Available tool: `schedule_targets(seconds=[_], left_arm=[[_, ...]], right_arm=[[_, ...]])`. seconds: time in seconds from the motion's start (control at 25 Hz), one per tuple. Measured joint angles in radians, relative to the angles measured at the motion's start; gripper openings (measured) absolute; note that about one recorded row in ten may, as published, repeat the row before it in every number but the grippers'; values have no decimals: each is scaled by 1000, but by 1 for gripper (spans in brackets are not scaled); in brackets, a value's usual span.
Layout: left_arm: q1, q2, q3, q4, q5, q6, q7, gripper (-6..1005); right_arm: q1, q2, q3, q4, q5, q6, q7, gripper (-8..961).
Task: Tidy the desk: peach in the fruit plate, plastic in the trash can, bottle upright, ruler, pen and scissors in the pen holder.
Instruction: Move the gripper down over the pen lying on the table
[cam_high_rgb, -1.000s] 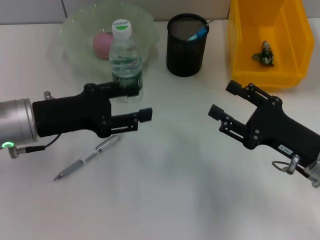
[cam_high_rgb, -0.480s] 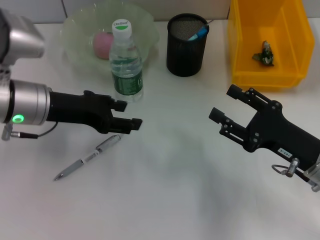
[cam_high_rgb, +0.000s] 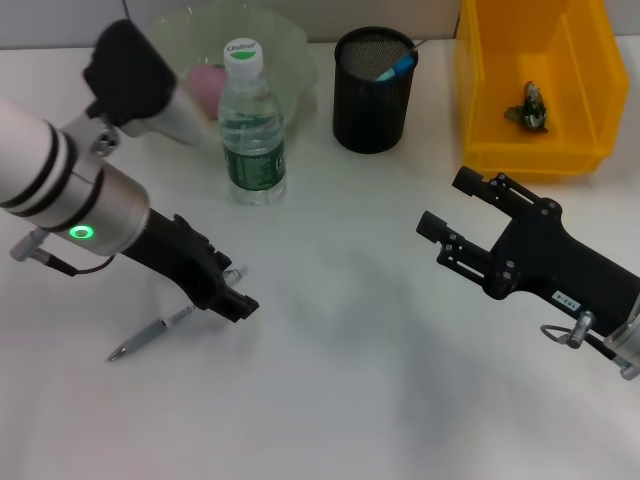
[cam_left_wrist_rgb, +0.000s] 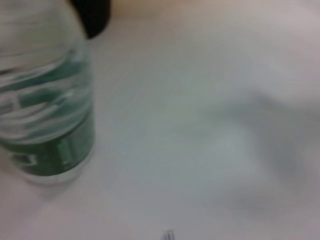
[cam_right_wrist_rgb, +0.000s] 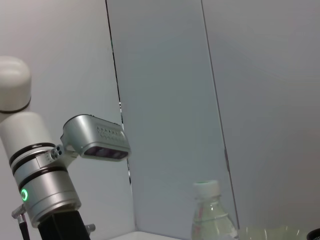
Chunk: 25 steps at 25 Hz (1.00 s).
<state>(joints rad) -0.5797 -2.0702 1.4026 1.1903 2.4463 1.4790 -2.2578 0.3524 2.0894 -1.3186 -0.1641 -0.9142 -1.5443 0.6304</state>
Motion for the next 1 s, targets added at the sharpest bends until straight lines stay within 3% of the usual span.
schedule_targets(seconds=[0.36, 1.0], left_arm=[[-33, -7, 75, 6, 79, -22, -86, 697], [-40, -7, 92, -12, 100, -52, -103, 696]], right_arm=[[1, 0, 2, 3, 0, 2, 0, 711], [18, 1, -5, 8, 0, 24, 0, 711]])
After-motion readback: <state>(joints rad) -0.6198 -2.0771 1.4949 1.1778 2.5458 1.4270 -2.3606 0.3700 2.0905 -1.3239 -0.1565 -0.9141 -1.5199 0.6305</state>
